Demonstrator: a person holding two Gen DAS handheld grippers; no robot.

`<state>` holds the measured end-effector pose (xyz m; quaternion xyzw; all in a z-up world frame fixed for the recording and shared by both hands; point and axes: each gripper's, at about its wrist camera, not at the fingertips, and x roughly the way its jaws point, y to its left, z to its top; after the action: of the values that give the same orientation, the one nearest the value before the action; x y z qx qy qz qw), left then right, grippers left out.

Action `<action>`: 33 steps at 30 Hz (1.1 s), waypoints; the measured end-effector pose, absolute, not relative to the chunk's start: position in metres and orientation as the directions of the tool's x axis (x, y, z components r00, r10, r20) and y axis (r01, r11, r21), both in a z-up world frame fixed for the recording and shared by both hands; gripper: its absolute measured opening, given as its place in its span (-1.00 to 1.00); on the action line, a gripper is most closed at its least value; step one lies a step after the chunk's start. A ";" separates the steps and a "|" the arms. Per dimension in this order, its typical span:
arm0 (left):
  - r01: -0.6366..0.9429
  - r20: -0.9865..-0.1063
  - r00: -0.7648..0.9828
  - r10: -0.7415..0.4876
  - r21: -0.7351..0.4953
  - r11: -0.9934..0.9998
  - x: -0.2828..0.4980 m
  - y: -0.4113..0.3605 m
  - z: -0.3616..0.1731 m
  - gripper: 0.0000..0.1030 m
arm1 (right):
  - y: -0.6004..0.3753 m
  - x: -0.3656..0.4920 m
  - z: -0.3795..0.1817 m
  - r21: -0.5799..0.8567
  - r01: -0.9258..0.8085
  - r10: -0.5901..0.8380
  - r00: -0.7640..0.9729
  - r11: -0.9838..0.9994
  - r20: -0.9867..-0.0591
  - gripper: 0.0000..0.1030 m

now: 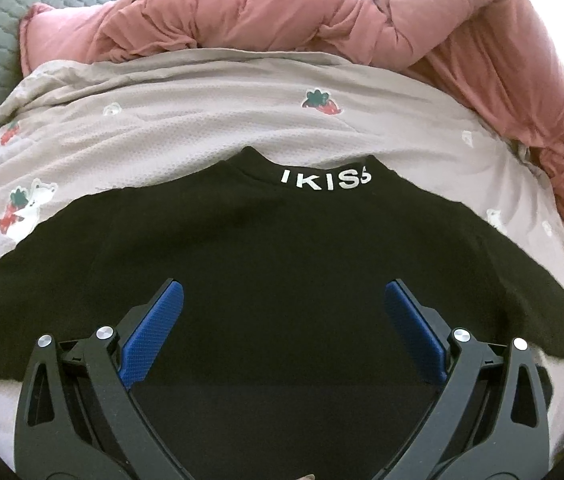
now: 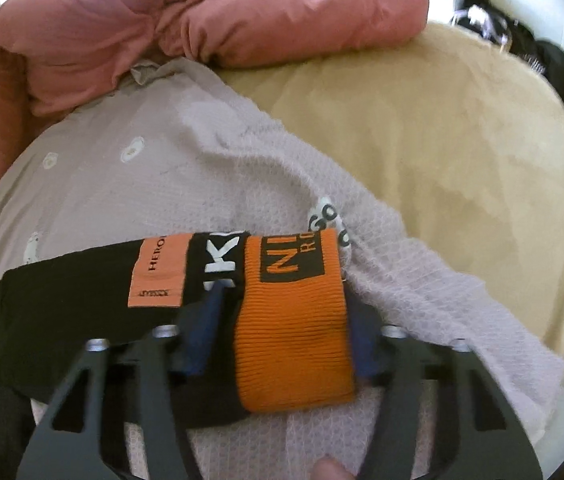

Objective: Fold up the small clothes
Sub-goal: 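Lift the cuff with the right gripper and carry the sleeve across the shirt body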

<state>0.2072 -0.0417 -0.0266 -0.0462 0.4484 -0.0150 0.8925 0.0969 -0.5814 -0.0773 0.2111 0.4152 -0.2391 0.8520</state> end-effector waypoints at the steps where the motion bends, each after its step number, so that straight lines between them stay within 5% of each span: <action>1: -0.008 -0.801 0.595 -0.068 -0.091 0.996 0.208 -0.042 -0.029 0.84 | -0.579 0.096 -0.075 0.169 0.568 -0.224 0.557 0.806 -0.800 -0.37; 6: 0.004 -0.804 0.588 -0.090 -0.109 0.994 0.209 -0.036 -0.038 0.84 | -0.559 0.091 -0.049 0.156 0.504 -0.237 0.629 0.850 -0.740 -0.65; 33: -0.034 -0.751 0.651 -0.106 -0.169 0.985 0.189 0.011 -0.017 0.84 | -0.399 0.124 0.057 0.153 0.182 -0.063 0.818 0.971 -0.572 -0.72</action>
<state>0.1887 0.0108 -0.0173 -0.0843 0.4171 -0.0199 0.9047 0.1244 -0.3993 0.0573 0.1008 0.2946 -0.0646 0.9481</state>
